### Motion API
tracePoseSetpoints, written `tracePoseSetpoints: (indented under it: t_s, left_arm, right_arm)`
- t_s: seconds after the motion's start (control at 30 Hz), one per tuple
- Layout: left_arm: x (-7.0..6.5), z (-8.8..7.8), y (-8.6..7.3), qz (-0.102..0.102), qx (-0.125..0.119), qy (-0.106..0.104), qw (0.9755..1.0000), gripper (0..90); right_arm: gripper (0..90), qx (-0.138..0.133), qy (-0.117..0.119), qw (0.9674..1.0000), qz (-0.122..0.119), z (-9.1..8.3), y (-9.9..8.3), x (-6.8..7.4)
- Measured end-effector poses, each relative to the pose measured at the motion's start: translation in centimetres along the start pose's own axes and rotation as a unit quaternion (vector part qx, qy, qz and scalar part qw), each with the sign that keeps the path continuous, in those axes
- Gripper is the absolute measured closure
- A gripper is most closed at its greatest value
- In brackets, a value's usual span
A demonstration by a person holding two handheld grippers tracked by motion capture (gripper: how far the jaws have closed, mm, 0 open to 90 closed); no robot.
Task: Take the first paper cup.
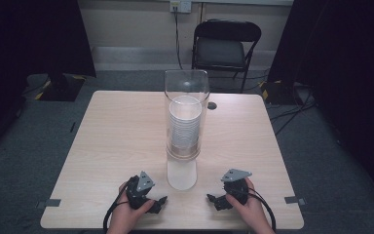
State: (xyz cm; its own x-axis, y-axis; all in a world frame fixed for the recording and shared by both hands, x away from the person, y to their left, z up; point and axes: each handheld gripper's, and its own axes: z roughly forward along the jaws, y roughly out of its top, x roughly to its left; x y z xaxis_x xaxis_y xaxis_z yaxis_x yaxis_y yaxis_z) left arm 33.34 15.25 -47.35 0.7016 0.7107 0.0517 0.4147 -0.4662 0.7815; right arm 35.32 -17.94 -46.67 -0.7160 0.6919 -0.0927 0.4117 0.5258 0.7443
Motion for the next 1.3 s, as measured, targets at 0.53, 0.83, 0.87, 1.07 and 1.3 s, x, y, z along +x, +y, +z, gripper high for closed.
tracePoseSetpoints:
  t_s: [0.53,0.83,0.87,1.07,1.3]
  left_arm:
    - [-0.4,-1.9,3.0,-0.002,-0.099,-0.065,0.9929,15.9]
    - [-1.1,-2.1,6.5,0.001,-0.153,-0.084,0.9846,15.9]
    - [-1.1,-2.1,6.8,0.0,-0.156,-0.085,0.9841,16.2]
    - [-0.8,-2.0,8.2,0.002,-0.169,-0.082,0.9822,18.2]
    - [-0.5,-1.9,9.5,-0.001,-0.185,-0.075,0.9799,18.1]
  right_arm:
    - [0.0,0.0,0.0,1.0,0.0,0.0,0.0,0.0]
    - [0.0,-0.001,0.0,1.0,0.0,0.0,0.0,0.0]
    - [0.0,0.0,0.0,1.0,0.0,0.0,0.0,0.0]
    - [0.0,-0.001,0.0,1.0,0.0,0.0,0.0,0.0]
    - [0.0,-0.001,-0.001,1.0,0.0,0.0,0.0,0.0]
